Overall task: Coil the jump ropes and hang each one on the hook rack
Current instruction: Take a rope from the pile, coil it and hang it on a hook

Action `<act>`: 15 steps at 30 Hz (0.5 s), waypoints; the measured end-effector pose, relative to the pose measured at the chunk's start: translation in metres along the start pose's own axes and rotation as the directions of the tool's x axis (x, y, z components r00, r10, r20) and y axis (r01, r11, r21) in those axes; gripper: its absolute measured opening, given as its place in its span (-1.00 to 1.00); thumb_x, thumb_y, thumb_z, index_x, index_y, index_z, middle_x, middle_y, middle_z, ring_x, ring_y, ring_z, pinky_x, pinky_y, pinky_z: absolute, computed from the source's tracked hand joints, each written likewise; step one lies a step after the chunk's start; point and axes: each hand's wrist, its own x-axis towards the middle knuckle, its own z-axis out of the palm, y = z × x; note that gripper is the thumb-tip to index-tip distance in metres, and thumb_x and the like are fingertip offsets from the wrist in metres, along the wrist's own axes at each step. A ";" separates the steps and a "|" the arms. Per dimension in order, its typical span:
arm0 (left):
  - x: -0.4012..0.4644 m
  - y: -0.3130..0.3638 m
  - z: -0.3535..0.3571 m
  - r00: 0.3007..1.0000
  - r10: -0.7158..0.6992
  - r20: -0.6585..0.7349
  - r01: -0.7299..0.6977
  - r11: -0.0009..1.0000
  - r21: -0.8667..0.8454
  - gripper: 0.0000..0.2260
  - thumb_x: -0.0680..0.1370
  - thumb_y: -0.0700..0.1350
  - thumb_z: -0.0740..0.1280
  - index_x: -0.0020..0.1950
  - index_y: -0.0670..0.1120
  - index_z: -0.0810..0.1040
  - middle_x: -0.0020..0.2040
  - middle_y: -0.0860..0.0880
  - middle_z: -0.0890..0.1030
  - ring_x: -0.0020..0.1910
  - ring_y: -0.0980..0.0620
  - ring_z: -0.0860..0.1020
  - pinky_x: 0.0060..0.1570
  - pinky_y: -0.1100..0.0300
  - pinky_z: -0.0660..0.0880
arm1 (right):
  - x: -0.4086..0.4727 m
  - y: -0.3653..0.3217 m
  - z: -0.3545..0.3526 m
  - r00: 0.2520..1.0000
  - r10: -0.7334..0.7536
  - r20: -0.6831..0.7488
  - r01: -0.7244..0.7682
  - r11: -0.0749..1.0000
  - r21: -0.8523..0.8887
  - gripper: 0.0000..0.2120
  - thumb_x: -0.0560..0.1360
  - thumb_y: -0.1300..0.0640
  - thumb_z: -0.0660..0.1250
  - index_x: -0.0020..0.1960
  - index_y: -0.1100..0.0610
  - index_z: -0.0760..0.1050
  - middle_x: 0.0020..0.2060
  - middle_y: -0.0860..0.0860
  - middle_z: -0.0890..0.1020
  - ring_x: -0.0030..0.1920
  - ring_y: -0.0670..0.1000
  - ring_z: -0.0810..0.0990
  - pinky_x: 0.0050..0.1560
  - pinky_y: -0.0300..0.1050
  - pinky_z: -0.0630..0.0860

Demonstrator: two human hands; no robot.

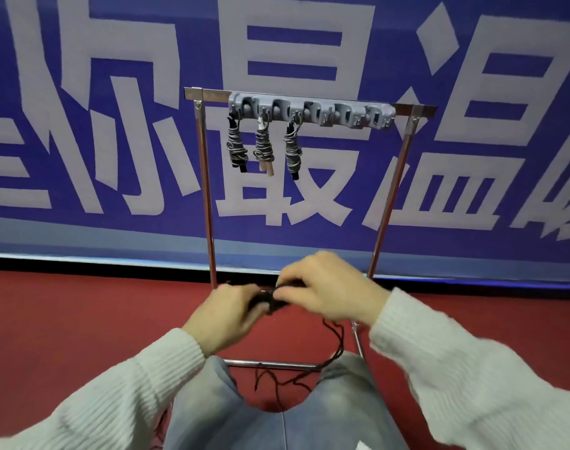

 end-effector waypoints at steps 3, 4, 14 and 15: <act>-0.017 0.040 -0.013 0.939 0.335 0.081 -0.316 0.930 -0.185 -0.97 0.65 -0.05 0.28 0.04 0.03 0.51 -0.17 0.12 0.60 -0.23 0.07 0.54 -0.22 0.16 0.41 | 0.018 0.020 -0.024 0.994 0.076 0.077 -0.101 0.899 0.427 -0.90 0.54 0.06 0.47 -0.06 0.09 0.70 -0.21 -0.08 0.71 -0.19 -0.13 0.65 -0.08 -0.17 0.56; -0.019 0.047 -0.022 0.931 0.362 0.050 -0.335 0.901 -0.275 -0.97 0.66 -0.08 0.27 0.03 0.03 0.49 -0.19 0.19 0.55 -0.25 0.15 0.49 -0.20 0.20 0.41 | 0.018 0.028 -0.024 0.991 0.099 0.095 -0.135 0.821 0.554 -0.93 0.53 0.13 0.48 -0.06 0.14 0.70 -0.23 -0.06 0.71 -0.24 -0.14 0.63 -0.13 -0.23 0.54; 0.011 0.006 -0.015 0.925 -0.251 -0.284 0.166 0.942 -0.291 -0.78 0.63 0.04 0.33 -0.17 0.00 0.49 -0.37 -0.03 0.56 -0.38 0.01 0.52 -0.38 0.13 0.33 | -0.023 0.012 0.041 0.976 0.215 0.041 -0.215 0.906 0.364 -0.73 0.66 -0.11 0.24 0.00 0.02 0.63 -0.40 -0.04 0.55 -0.40 -0.01 0.47 -0.29 -0.03 0.44; 0.012 0.001 -0.009 0.946 -0.217 -0.240 0.178 0.968 -0.176 -0.79 0.63 0.06 0.33 -0.12 -0.02 0.52 -0.34 -0.05 0.59 -0.31 -0.07 0.58 -0.35 0.10 0.36 | -0.021 0.010 0.032 0.986 0.168 0.016 -0.168 0.967 0.191 -0.75 0.64 -0.11 0.26 -0.02 0.01 0.62 -0.35 -0.04 0.60 -0.33 -0.01 0.52 -0.23 -0.01 0.45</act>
